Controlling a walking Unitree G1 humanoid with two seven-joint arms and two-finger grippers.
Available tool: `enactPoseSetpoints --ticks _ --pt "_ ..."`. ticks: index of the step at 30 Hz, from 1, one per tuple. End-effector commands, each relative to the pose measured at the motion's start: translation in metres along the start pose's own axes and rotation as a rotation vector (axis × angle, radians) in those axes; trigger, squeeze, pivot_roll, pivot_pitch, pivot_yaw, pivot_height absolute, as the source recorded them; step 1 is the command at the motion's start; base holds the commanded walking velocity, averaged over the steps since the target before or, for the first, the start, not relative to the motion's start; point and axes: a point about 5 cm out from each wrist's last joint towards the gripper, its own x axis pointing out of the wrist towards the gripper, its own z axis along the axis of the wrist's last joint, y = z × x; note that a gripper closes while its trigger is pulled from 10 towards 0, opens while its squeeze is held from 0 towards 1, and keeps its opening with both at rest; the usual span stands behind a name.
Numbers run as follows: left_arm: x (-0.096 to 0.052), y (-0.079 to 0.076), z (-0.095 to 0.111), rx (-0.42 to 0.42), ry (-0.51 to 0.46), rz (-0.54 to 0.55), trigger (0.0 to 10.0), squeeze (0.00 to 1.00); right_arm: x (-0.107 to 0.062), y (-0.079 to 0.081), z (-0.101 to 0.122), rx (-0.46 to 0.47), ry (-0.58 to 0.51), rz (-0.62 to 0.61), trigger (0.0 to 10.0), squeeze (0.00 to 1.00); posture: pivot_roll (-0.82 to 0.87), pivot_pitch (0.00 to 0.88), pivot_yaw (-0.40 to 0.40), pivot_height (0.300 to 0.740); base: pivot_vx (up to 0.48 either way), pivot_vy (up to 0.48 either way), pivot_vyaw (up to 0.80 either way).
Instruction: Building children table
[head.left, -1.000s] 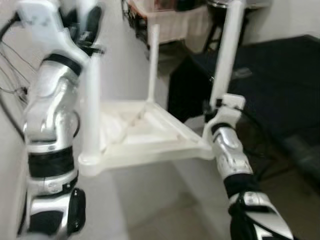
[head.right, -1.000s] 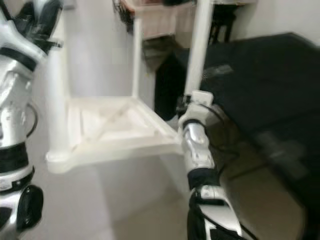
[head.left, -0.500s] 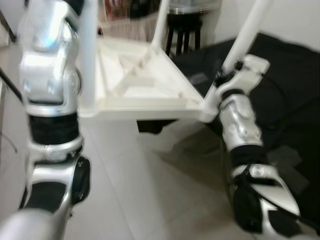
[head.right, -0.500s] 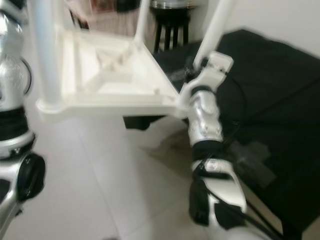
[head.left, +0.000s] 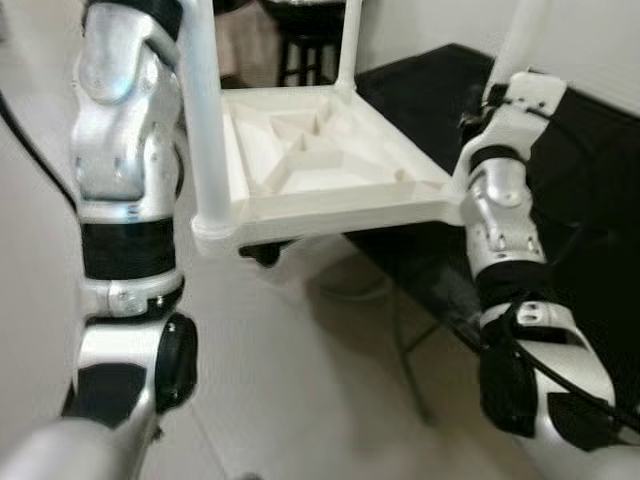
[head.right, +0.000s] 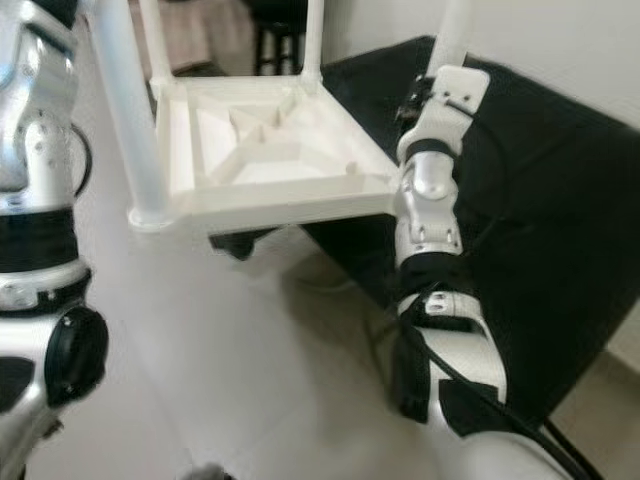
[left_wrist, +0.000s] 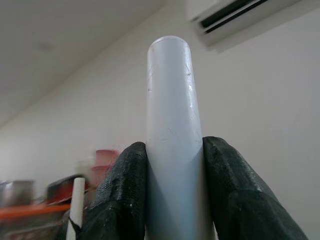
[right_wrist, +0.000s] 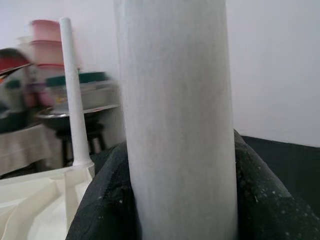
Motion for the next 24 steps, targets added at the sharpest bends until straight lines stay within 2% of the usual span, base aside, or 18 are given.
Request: enactPoseSetpoints --ticks 1,24 --pt "0.0009 -0.0624 -0.0102 -0.043 0.044 -0.325 10.0 0.0 0.0058 0.0492 0.0861 0.053 -0.361 0.166 2.8 0.0 0.18 0.0 0.004 0.74 0.0 0.0 -0.8" --pt "0.0009 -0.0624 -0.0102 -0.043 0.044 -0.325 10.0 0.0 0.0058 0.0492 0.0861 0.053 -0.361 0.166 2.8 0.0 0.18 0.0 0.004 0.74 0.0 0.0 -0.8"
